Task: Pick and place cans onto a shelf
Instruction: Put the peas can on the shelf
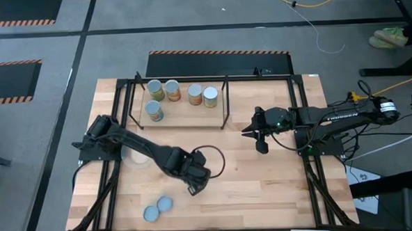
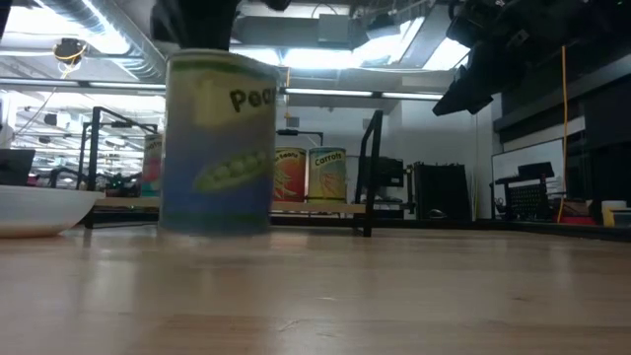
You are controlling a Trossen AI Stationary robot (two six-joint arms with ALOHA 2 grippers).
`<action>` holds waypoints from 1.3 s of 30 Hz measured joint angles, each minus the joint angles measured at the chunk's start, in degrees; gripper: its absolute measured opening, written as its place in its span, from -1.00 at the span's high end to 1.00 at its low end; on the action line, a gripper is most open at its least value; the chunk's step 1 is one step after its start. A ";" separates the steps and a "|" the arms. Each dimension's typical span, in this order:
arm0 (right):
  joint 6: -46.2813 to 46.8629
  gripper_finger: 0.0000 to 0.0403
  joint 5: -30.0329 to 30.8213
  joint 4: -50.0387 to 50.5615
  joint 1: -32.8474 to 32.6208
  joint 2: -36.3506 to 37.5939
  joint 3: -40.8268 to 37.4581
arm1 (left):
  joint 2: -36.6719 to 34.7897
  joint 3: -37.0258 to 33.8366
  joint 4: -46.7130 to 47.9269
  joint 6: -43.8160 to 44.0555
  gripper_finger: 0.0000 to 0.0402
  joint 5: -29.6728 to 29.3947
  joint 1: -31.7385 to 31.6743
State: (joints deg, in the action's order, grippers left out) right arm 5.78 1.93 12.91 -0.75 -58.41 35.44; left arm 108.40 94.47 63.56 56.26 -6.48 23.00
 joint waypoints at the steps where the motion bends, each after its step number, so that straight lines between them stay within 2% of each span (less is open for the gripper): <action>1: -0.03 0.66 -0.01 0.00 -0.02 0.00 0.00 | -0.02 1.22 1.69 -1.24 0.99 0.06 -0.58; 11: -0.20 0.66 0.01 -0.09 0.00 -0.02 0.00 | -0.21 13.99 17.65 -18.26 1.00 -0.03 -9.76; 18: -0.20 0.66 0.01 -0.09 0.00 -0.02 0.00 | -0.24 18.30 24.17 -36.17 1.00 -0.27 -18.74; 28: -0.16 0.66 0.01 -0.09 -0.02 -0.02 0.00 | -0.26 18.41 26.49 -55.34 1.00 -0.33 -34.21; 33: -0.04 0.66 0.01 -0.08 -0.01 -0.02 0.00 | -0.33 16.87 26.40 -58.35 1.00 0.31 -41.87; 39: -0.13 0.66 0.01 -0.08 -0.02 -0.02 0.00 | -0.31 11.96 24.70 -58.66 1.00 2.09 -47.65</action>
State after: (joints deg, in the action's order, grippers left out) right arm 5.65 1.93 12.82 -0.78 -58.43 35.44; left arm 108.09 106.43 88.27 -2.40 -4.39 -24.65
